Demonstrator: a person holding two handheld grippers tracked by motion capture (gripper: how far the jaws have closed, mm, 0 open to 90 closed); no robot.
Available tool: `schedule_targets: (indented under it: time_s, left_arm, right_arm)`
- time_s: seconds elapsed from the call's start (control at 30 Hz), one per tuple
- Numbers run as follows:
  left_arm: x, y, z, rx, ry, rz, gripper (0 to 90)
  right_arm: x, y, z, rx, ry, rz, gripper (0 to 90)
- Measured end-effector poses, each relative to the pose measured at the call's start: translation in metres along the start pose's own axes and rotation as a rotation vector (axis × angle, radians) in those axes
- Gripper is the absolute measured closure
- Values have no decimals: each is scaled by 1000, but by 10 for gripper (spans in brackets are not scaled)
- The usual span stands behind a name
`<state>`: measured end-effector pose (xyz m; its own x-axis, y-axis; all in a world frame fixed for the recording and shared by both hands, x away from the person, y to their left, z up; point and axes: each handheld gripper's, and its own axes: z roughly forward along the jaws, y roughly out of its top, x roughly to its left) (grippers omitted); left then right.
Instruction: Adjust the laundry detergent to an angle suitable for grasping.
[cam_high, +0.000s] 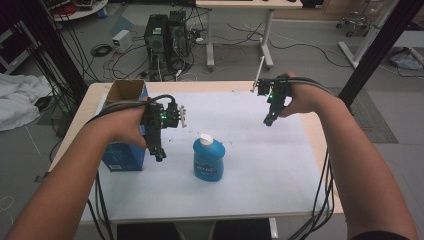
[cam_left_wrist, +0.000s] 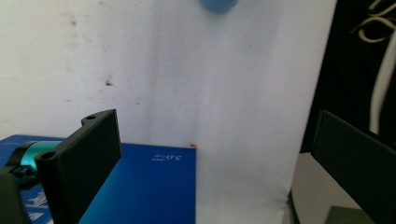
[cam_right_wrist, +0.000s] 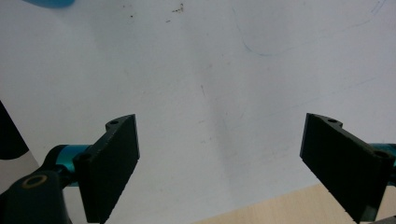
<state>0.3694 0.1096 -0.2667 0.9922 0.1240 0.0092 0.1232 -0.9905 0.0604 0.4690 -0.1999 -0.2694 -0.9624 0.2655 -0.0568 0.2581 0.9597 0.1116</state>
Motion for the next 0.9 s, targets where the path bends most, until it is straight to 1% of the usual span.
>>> schedule_targets:
  time_s: [0.03,0.1,0.17,0.3,0.37,0.4,0.5,0.63,0.67,0.7,0.73,0.8,0.83,0.9]
  left_arm:
    - [0,-1,0,-7,1,-6,17]
    - [0,-3,2,-1,2,-4,17]
    - [0,-3,3,-3,-2,-6,17]
    - [0,-4,3,-2,-8,-10,17]
    - [1,-3,4,-4,-13,-1,17]
    - [1,-3,4,-7,-8,3,17]
    - [2,-1,5,-7,-13,6,17]
    - [0,2,4,-29,-13,28,17]
    - [1,3,3,-29,-10,28,17]
    - [0,4,3,-31,-11,27,17]
    - [0,4,3,-30,-10,34,17]
    - [0,4,4,-34,-9,30,17]
    - [0,3,5,-33,-14,30,17]
    - [1,3,6,-26,-10,27,17]
  right_arm:
    - [2,0,-1,0,2,-1,110]
    - [5,2,-2,11,-5,0,110]
    - [7,2,-3,6,-5,-8,110]
    - [10,3,-3,16,-8,-10,110]
    - [11,3,-3,20,-9,-8,110]
    - [11,3,-3,22,-11,-7,110]
    - [12,3,-3,23,-11,-8,110]
    - [16,2,-3,31,-17,-3,110]
    - [16,2,-3,33,-20,-16,110]
    - [17,2,-3,30,-20,-17,110]
    - [18,3,-4,28,-17,-16,110]
    - [19,3,-4,29,-19,-18,110]
    - [18,4,-4,25,-17,-16,110]
    - [18,4,-4,27,-16,-12,110]
